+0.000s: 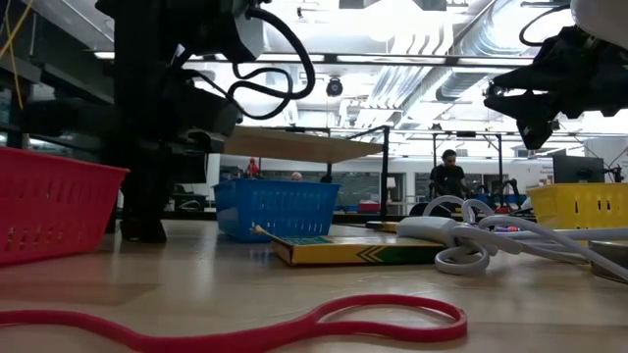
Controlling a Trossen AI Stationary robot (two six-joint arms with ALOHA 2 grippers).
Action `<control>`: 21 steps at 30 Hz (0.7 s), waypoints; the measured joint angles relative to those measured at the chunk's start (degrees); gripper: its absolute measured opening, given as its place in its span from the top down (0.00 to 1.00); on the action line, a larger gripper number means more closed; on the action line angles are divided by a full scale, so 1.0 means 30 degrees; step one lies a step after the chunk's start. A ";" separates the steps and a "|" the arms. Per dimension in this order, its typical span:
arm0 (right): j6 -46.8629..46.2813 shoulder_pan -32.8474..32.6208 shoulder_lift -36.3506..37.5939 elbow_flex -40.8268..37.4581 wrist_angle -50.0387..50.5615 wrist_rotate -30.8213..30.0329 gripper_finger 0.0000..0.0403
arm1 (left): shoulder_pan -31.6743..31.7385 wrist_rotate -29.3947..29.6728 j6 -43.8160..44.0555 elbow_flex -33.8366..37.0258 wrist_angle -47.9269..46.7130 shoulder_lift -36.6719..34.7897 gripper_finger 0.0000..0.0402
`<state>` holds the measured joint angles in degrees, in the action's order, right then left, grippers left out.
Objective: Pick & Place Office Desk Supplies
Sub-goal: Put the black rubber band into the red bin
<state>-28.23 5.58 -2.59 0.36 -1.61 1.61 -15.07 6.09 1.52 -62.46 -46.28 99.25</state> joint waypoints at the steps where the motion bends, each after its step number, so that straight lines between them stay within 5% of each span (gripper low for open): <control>1: 0.0000 -0.0004 0.0001 0.0000 0.0000 0.0000 0.63 | 0.0000 0.0007 -0.0002 0.0000 -0.0001 -0.0091 1.00; 21: 0.0000 -0.0005 0.0000 0.0000 0.0025 0.0000 0.63 | -0.0160 0.0874 0.0641 -0.0015 -0.0461 -0.1037 1.00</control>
<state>-28.23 5.56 -2.59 0.36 -1.53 1.61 -15.55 8.71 3.44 -62.50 -47.66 96.14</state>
